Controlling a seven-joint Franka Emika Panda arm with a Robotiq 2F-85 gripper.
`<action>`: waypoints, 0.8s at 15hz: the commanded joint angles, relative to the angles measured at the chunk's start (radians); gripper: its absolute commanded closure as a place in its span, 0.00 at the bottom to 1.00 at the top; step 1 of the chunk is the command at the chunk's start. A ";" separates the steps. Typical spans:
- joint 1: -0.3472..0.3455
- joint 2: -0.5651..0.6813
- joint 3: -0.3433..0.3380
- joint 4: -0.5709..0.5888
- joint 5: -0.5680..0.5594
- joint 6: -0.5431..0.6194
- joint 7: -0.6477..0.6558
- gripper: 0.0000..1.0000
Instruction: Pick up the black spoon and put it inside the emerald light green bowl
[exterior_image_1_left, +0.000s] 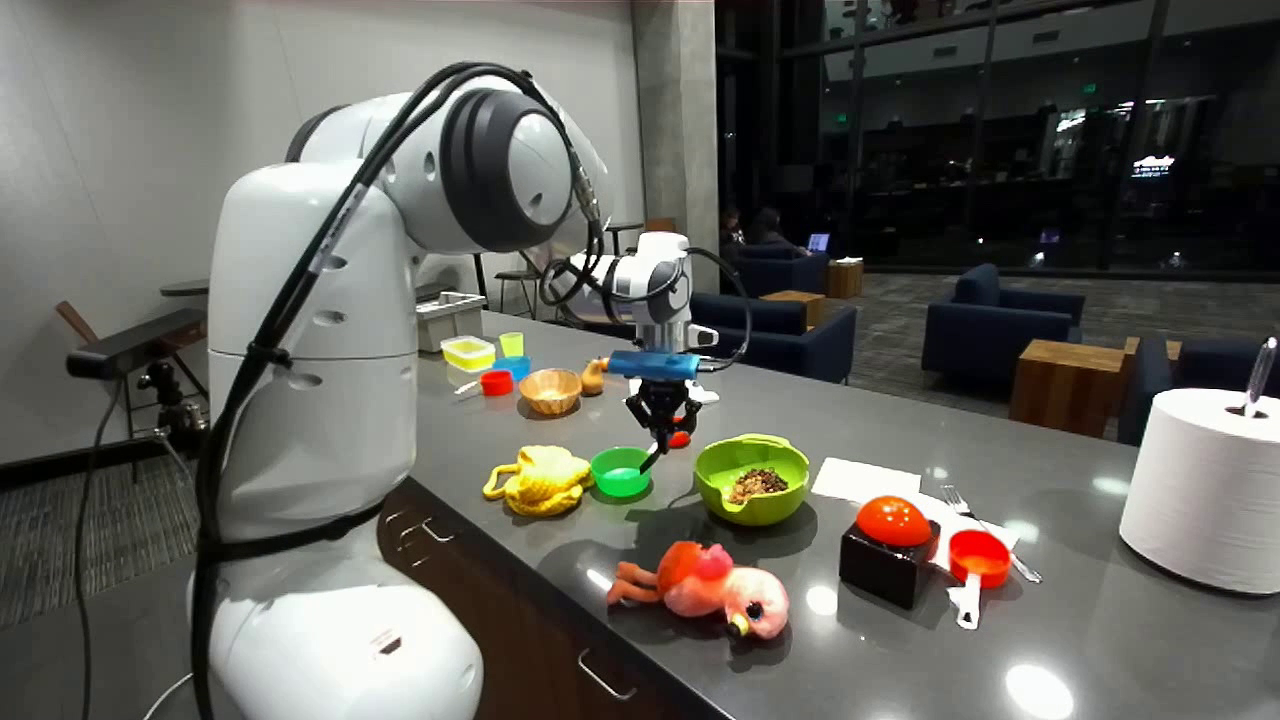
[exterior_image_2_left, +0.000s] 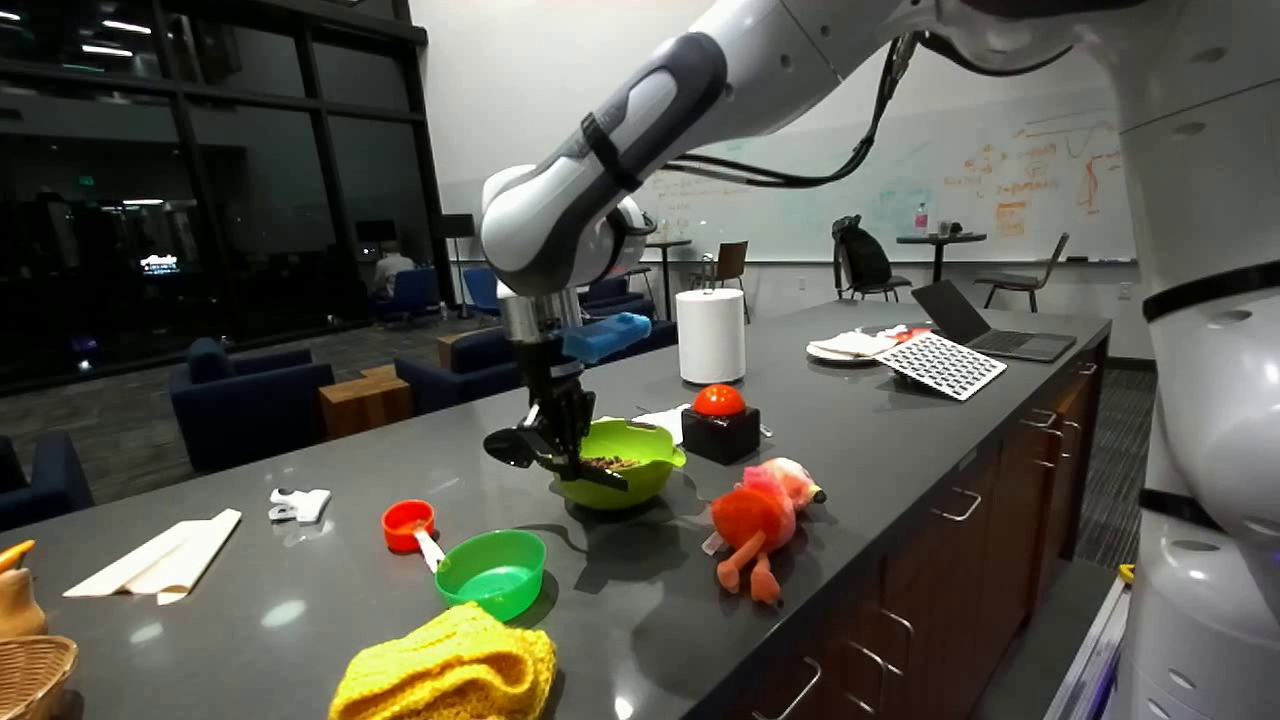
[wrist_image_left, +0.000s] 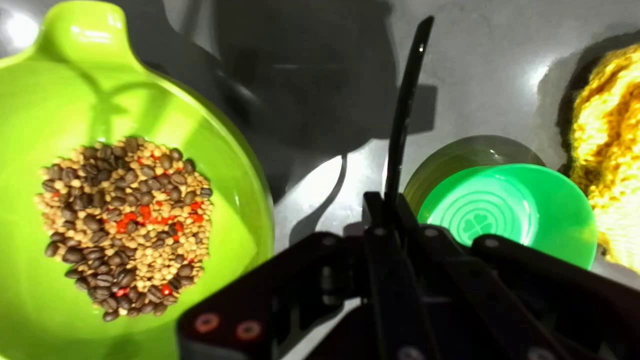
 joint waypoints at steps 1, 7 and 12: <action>-0.020 -0.055 -0.018 0.047 0.050 -0.164 -0.007 0.99; -0.082 -0.112 -0.061 0.086 0.201 -0.376 -0.057 0.99; -0.126 -0.139 -0.106 0.066 0.280 -0.453 -0.094 0.99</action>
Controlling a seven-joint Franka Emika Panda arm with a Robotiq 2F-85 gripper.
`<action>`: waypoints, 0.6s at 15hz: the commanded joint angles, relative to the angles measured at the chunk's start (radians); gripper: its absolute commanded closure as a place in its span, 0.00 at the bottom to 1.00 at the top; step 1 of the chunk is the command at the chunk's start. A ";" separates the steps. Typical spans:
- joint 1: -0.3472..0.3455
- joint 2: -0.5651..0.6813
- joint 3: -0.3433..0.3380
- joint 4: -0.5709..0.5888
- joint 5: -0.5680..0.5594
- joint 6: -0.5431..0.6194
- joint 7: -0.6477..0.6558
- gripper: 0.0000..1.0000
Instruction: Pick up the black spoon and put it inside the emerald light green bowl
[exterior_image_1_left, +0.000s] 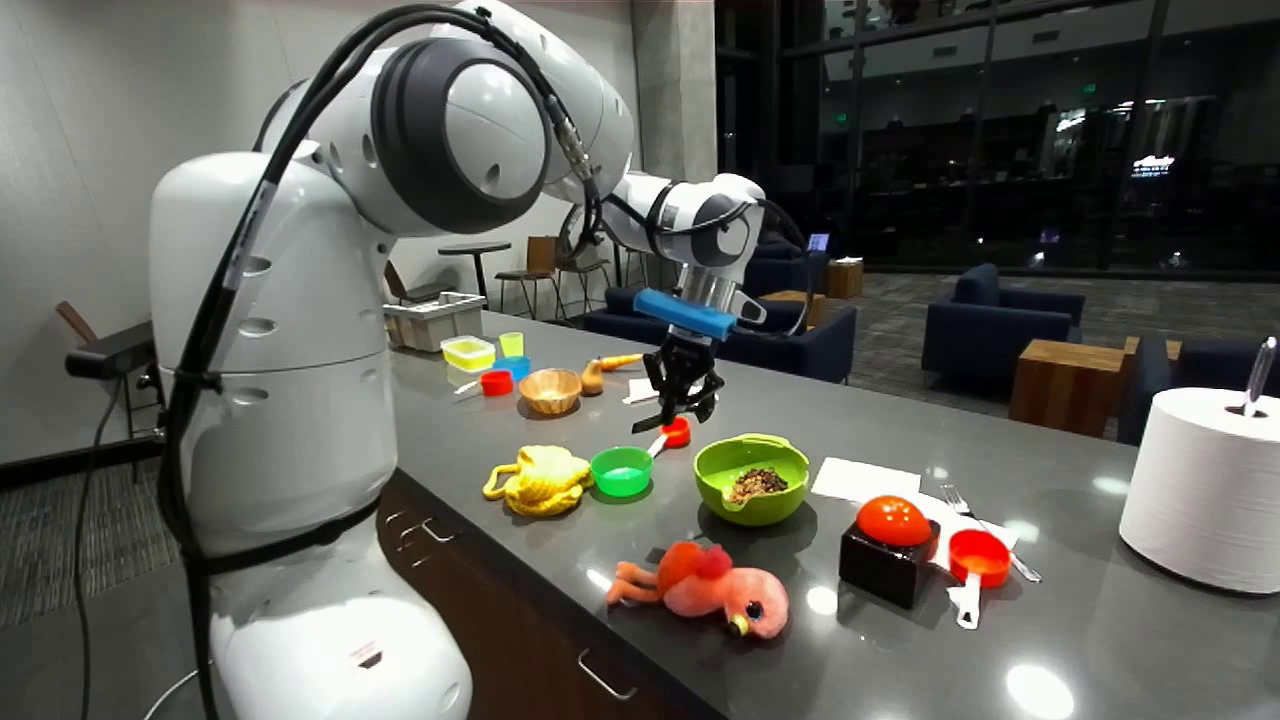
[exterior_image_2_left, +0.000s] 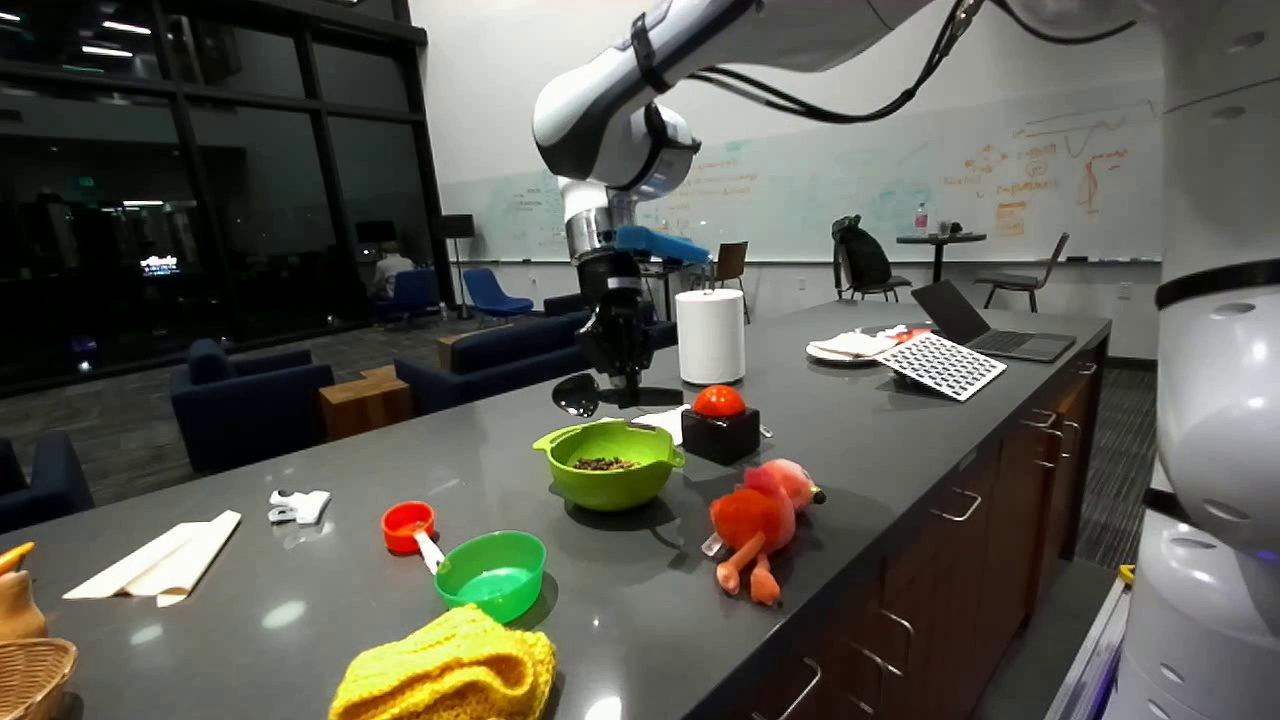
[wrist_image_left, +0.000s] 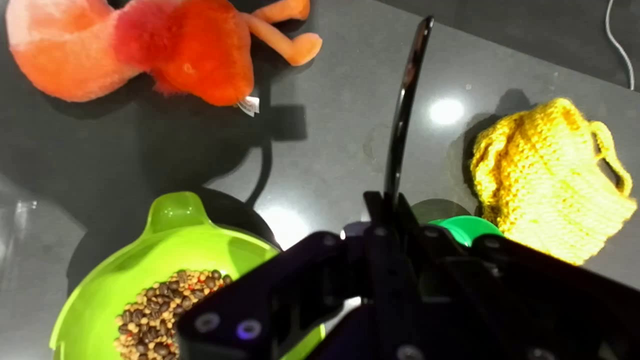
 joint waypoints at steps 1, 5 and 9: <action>-0.031 -0.030 -0.035 -0.028 0.059 -0.042 -0.043 0.99; -0.070 0.001 -0.072 -0.043 0.120 -0.041 -0.117 0.99; -0.111 0.064 -0.101 -0.048 0.188 -0.031 -0.220 0.99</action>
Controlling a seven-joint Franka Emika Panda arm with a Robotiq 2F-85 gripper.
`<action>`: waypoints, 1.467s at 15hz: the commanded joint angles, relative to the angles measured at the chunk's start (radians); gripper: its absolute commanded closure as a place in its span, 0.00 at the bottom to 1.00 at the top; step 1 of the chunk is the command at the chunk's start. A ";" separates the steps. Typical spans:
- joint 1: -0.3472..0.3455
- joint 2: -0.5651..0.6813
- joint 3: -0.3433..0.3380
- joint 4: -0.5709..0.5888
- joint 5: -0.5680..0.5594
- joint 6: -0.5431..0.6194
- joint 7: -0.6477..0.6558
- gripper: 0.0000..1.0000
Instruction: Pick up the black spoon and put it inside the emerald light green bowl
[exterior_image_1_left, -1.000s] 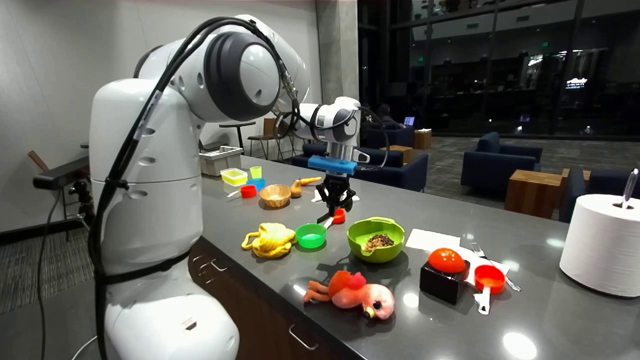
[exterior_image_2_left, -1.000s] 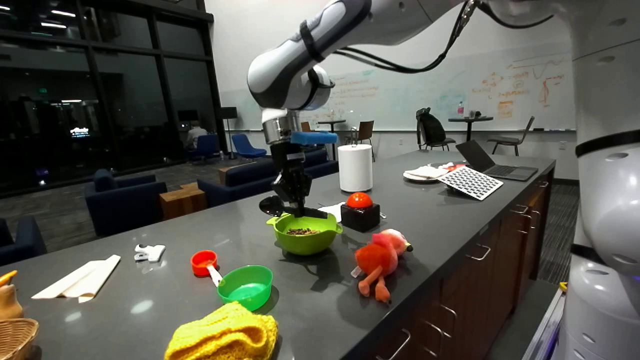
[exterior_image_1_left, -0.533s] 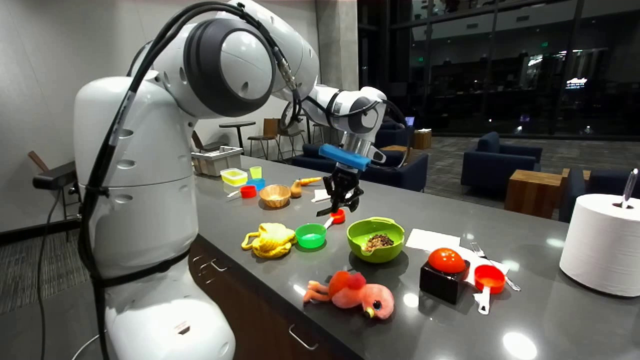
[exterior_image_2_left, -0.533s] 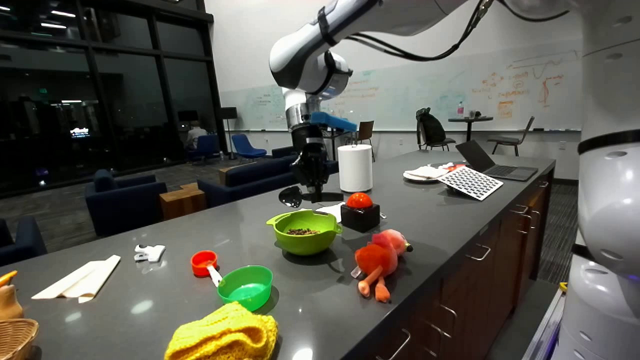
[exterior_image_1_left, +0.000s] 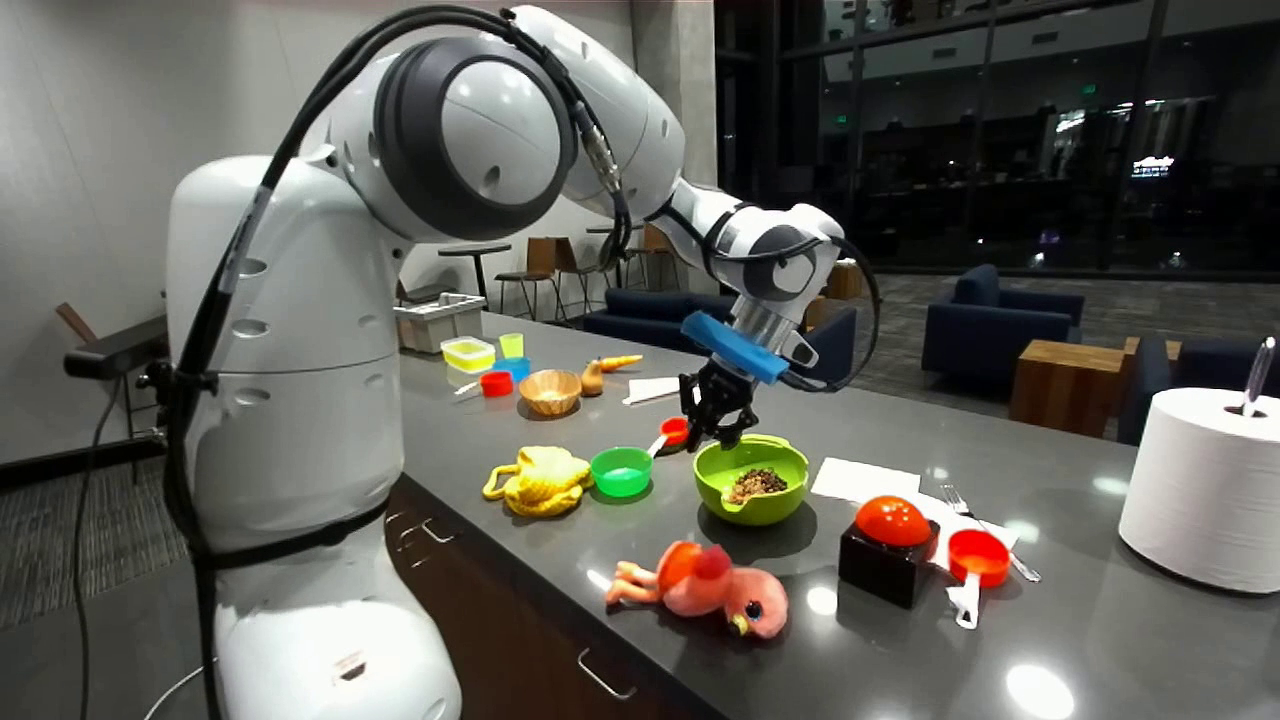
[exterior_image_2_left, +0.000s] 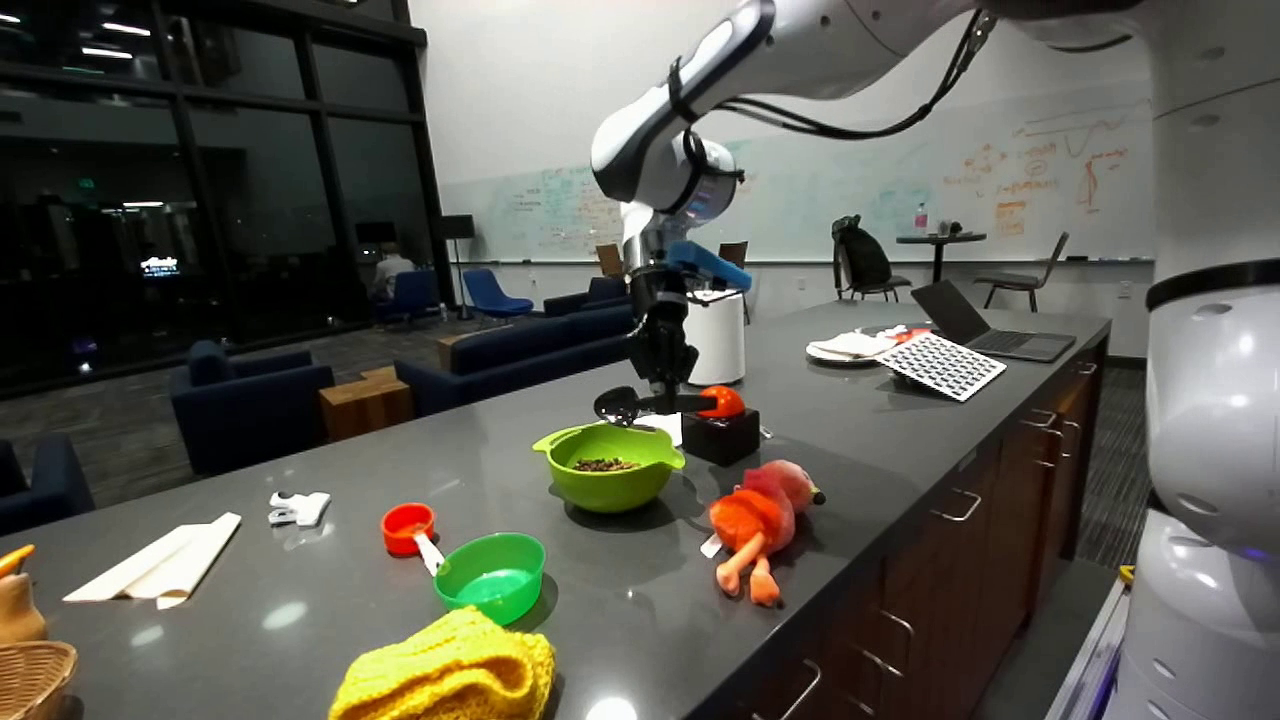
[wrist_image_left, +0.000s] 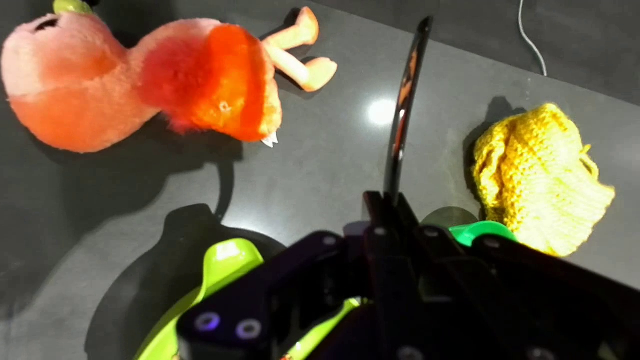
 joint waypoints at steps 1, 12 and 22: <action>-0.038 0.053 -0.018 0.002 0.073 -0.005 -0.095 0.99; -0.101 0.281 0.002 0.127 0.188 -0.045 -0.216 0.99; -0.088 0.300 0.030 0.161 0.170 -0.082 -0.190 0.20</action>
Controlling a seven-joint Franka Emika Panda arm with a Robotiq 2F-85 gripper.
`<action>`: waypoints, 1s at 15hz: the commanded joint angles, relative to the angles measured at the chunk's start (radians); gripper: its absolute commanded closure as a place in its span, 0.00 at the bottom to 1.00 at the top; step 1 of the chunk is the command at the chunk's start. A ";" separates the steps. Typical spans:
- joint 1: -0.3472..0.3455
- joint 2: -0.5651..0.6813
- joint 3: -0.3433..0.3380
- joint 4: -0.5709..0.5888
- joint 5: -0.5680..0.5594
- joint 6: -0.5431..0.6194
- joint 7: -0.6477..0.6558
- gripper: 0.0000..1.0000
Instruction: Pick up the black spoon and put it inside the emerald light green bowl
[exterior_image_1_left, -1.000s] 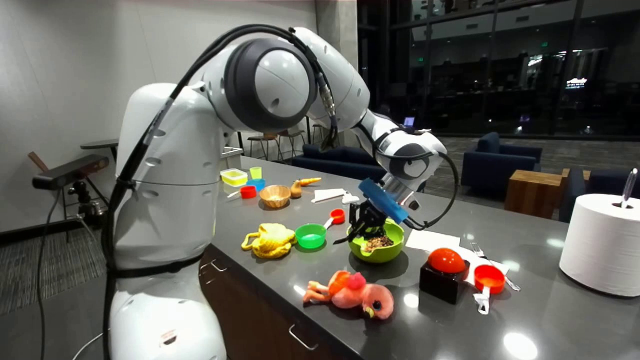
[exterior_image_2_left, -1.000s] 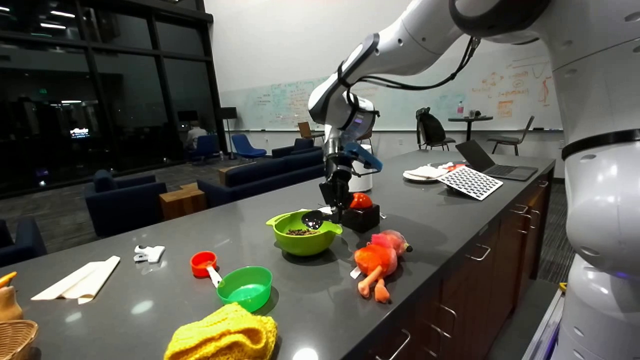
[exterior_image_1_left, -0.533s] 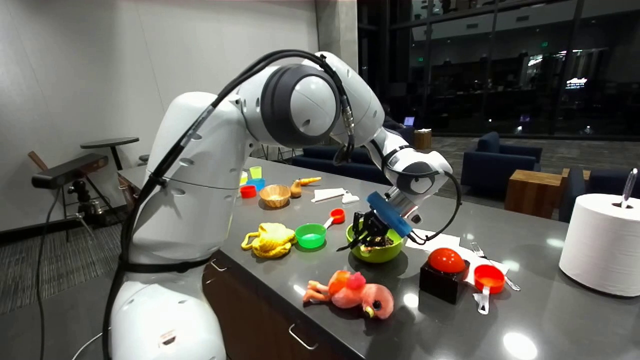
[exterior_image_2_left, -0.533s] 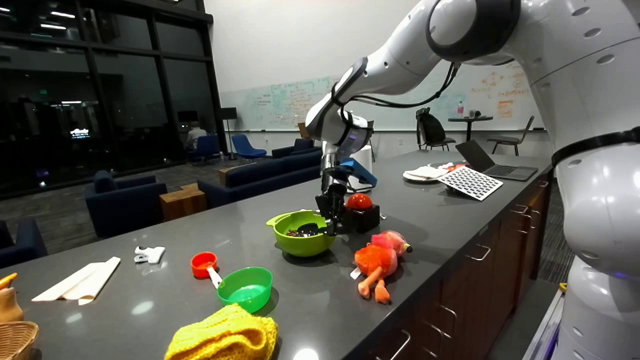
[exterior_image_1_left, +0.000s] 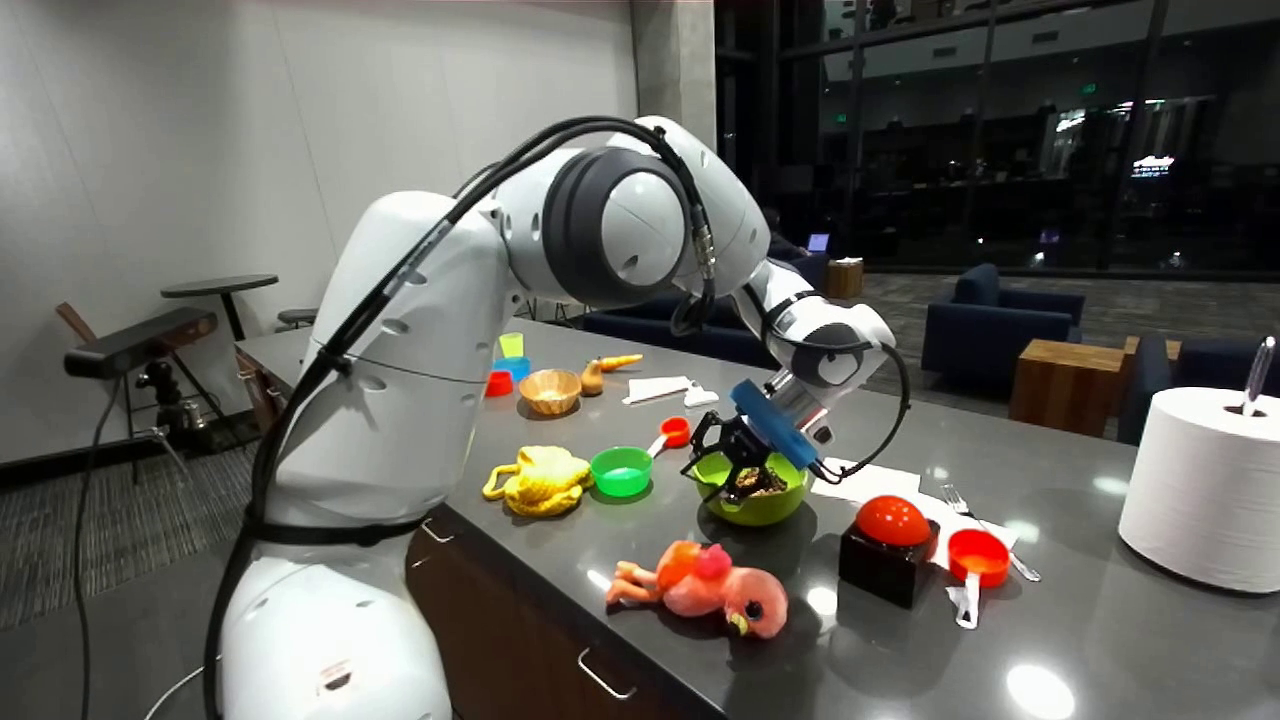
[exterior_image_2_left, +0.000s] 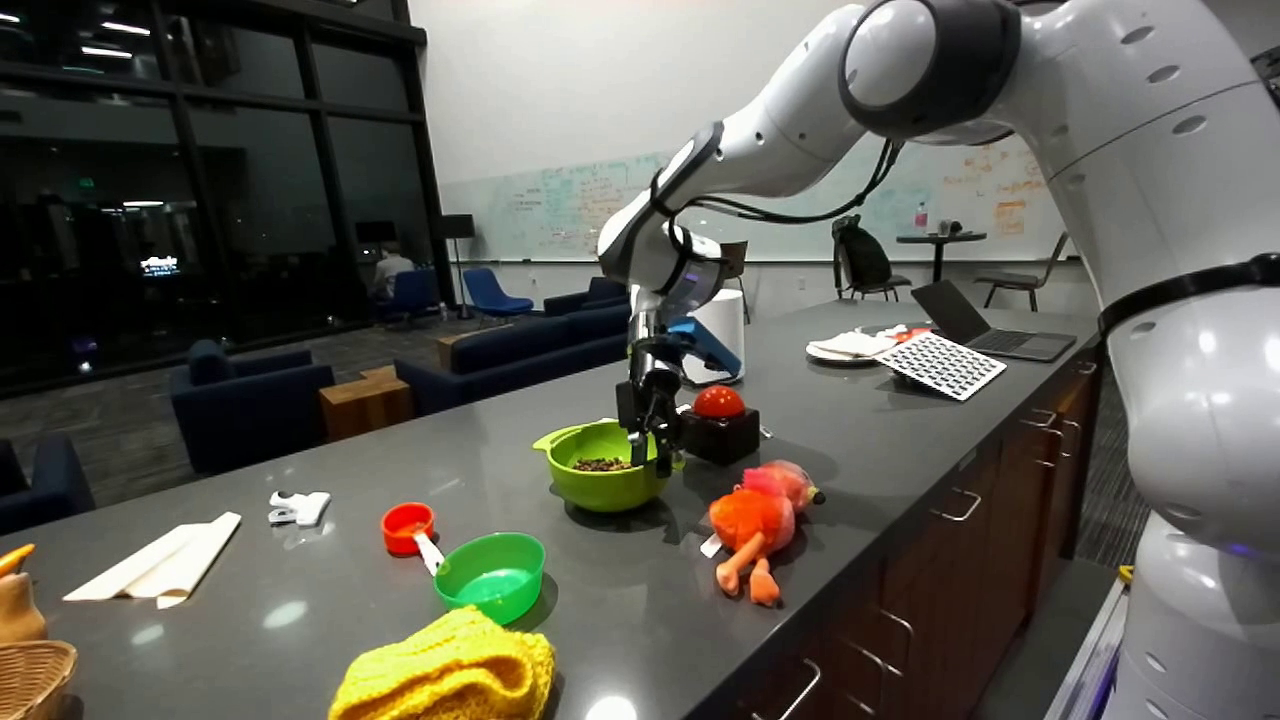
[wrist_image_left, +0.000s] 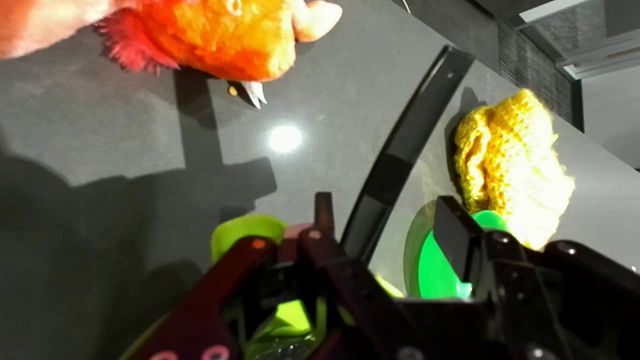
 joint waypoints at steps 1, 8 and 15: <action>-0.002 -0.012 0.014 0.008 -0.005 -0.020 0.020 0.12; 0.051 -0.068 0.024 0.014 -0.063 -0.020 0.131 0.00; 0.119 -0.119 0.033 0.026 -0.150 -0.020 0.255 0.00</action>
